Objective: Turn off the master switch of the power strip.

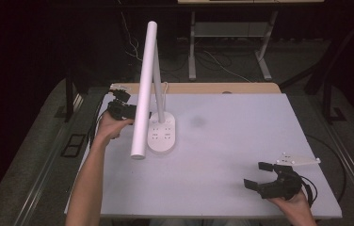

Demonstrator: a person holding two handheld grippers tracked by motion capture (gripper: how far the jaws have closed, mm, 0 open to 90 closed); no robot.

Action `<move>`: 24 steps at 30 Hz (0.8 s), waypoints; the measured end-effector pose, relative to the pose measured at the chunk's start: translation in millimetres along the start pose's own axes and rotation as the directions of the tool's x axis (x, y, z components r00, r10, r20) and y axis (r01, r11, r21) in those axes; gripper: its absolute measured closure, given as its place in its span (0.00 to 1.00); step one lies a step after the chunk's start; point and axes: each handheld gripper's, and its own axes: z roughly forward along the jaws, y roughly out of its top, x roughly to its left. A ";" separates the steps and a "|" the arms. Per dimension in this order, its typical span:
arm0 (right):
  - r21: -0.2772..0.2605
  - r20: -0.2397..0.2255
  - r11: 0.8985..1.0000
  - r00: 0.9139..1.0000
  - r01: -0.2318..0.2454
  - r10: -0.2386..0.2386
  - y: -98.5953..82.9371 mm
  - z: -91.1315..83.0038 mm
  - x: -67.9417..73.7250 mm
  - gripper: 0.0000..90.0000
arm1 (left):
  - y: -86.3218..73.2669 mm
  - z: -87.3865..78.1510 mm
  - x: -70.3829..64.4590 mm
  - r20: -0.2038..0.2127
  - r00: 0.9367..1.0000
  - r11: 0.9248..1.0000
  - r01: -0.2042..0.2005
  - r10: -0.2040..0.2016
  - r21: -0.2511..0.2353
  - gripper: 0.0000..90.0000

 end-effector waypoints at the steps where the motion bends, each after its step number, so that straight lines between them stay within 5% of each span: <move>1: -0.005 0.001 1.000 1.000 0.001 -0.001 -0.2 0.3 -0.1 0.00 | -0.1 0.9 0.0 -0.012 1.000 1.000 -0.001 0.001 0.003 0.31; 11: 0.007 -0.005 1.000 1.000 -0.001 0.001 0.5 1.8 -0.5 0.00 | -0.5 11.5 3.2 -0.016 1.000 1.000 0.026 -0.026 -0.016 0.72; 16: -0.003 -0.003 1.000 1.000 -0.006 0.006 0.5 1.0 -0.8 0.00 | -1.7 16.3 4.8 -0.027 0.997 0.997 0.073 -0.074 -0.018 0.92; 24: -0.007 -0.004 1.000 1.000 -0.007 0.007 0.9 1.4 -1.5 0.00 | -1.8 26.6 4.5 -0.068 0.989 0.991 0.125 -0.128 -0.038 1.00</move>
